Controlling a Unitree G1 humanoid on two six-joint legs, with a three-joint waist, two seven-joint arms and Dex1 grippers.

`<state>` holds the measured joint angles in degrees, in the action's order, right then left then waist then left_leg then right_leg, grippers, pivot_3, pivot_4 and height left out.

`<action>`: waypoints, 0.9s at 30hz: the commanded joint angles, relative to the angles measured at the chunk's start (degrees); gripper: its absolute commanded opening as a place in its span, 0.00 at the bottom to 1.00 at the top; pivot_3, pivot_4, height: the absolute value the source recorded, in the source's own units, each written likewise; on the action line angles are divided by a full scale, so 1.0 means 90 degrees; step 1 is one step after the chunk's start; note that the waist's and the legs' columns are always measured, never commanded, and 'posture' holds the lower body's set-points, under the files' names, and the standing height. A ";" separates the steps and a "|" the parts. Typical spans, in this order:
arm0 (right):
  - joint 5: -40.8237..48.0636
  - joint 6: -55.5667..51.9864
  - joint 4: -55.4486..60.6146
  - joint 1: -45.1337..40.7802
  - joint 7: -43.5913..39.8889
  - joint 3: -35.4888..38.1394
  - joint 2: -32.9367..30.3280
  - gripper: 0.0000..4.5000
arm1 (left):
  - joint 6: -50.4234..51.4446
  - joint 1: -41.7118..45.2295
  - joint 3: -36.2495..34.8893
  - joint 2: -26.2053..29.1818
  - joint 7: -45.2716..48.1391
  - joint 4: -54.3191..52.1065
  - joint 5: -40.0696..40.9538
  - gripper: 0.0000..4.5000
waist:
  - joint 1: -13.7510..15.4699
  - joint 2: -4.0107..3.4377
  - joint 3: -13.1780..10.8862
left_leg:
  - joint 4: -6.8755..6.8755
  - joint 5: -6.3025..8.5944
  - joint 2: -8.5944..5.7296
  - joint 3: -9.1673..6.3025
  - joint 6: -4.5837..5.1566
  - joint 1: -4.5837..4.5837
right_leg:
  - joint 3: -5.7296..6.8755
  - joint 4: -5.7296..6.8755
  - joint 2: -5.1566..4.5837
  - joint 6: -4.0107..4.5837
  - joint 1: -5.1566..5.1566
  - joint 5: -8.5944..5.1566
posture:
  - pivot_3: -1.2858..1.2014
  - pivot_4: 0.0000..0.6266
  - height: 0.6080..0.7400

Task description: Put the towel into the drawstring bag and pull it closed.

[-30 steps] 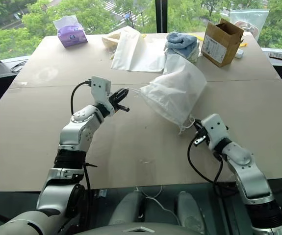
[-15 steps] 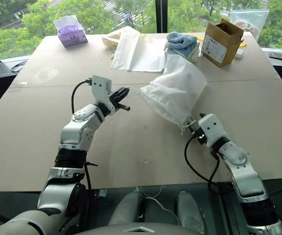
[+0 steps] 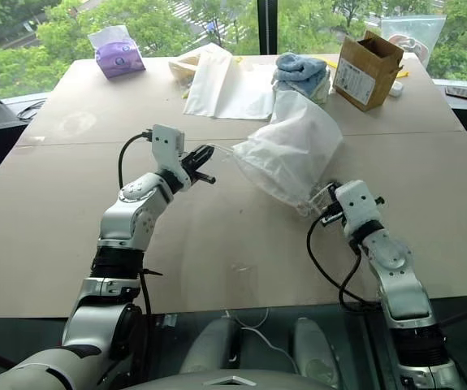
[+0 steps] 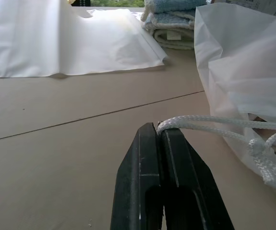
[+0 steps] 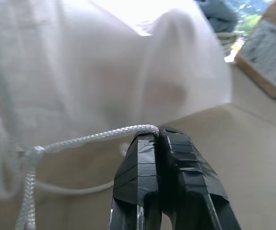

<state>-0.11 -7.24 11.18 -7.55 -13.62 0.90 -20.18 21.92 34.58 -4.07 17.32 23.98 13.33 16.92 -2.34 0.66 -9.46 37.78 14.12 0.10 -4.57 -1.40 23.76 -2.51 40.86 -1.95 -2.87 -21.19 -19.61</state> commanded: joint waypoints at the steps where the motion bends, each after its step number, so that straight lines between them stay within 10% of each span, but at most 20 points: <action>1: -0.0255 0.0504 -0.0046 -0.0677 0.1474 0.1233 0.0165 0.01 | -0.0620 0.0335 -0.0362 0.0164 -0.0359 0.0234 -0.0236 0.00 | 0.0006 0.0000 0.0000 | 0.0001 0.0000 0.0000 0.0001 0.0000 -0.0001 | -0.0001 0.0002 -0.0001 0.0000 0.0000 0.0000 | 0.52 0.24 1.00; 19: -0.0354 -0.0471 0.0025 -0.1259 0.4548 0.3794 0.0426 0.01 | -0.2627 0.1512 -0.1444 0.1653 -0.4320 0.3292 -0.1711 0.00 | -0.0015 0.0004 0.0004 | -0.0015 0.0000 -0.0003 0.0016 -0.0001 0.0008 | -0.0008 0.0013 -0.0005 0.0000 -0.0023 0.0000 | 0.52 0.24 1.00; 27: 0.1020 -0.0668 0.0184 -0.1311 0.3228 0.3333 0.0356 0.01 | -0.2741 0.1482 -0.1113 0.1164 -0.2853 0.2951 -0.1023 0.00 | -0.0017 0.0004 0.0004 | -0.0015 0.0000 -0.0005 0.0016 -0.0001 0.0008 | -0.0006 0.0013 -0.0007 0.0000 -0.0024 0.0000 | 0.52 0.24 1.00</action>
<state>4.63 -11.92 11.10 -20.21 17.26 21.27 -14.15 -4.02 48.94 -8.75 25.77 -6.34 39.97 2.93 -2.49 0.69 -9.43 37.64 14.12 0.06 -4.41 -1.41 23.83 -2.58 40.97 -2.02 -2.87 -21.41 -19.60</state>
